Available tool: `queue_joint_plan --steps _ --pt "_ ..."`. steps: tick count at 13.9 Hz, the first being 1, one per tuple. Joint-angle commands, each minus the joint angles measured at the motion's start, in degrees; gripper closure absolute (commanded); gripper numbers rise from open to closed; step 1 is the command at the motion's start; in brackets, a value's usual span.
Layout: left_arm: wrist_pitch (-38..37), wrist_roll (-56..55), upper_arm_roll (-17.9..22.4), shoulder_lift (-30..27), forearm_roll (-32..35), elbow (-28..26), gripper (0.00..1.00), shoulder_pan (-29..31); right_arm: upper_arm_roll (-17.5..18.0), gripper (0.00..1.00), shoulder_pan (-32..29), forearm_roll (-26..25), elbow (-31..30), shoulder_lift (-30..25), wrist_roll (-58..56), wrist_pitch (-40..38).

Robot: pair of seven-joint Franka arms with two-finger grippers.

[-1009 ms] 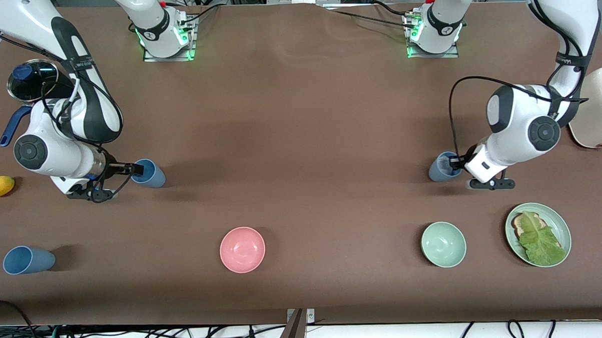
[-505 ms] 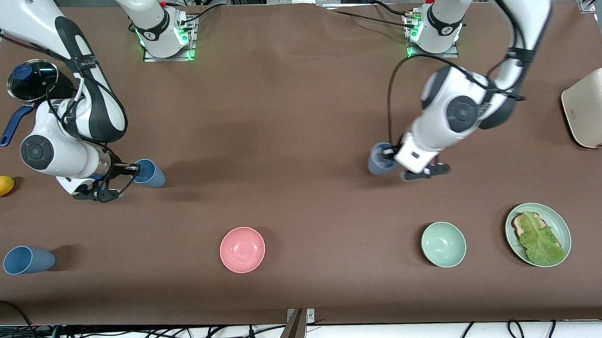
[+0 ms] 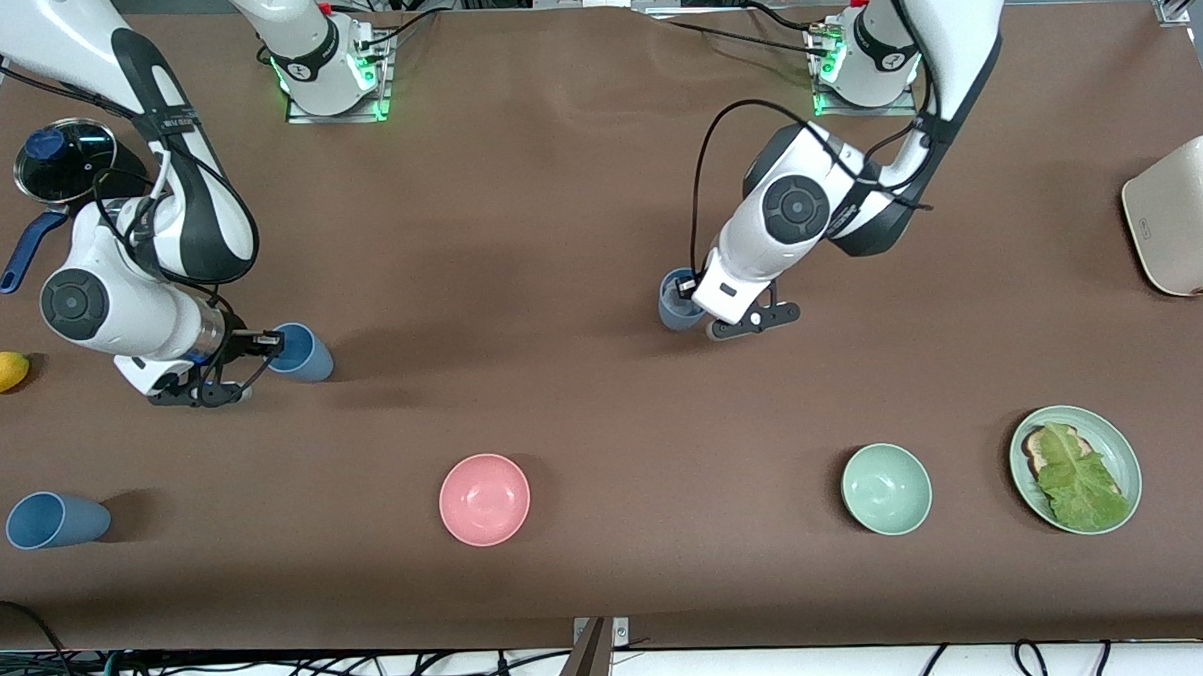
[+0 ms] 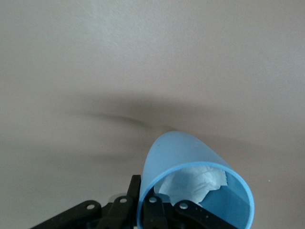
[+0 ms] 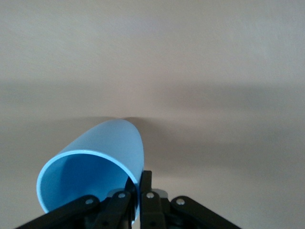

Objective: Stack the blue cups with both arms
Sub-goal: 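Carry the tissue cup to mid-table while the right gripper lifts its cup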

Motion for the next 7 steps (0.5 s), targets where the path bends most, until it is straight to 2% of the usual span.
queue_joint_plan --steps 1,3,7 --pt "1.1 -1.0 0.4 3.0 2.8 2.2 1.0 -1.1 1.8 1.0 1.2 0.3 9.3 1.8 2.5 -7.8" --pt "1.8 -1.3 0.4 3.5 3.1 2.7 1.0 -1.2 1.9 1.0 5.0 0.4 13.9 2.5 9.3 -11.6" --pt "1.8 -3.1 0.4 4.4 3.2 3.8 1.0 -3.0 2.0 1.0 11.5 0.6 18.7 3.2 21.2 -16.2"
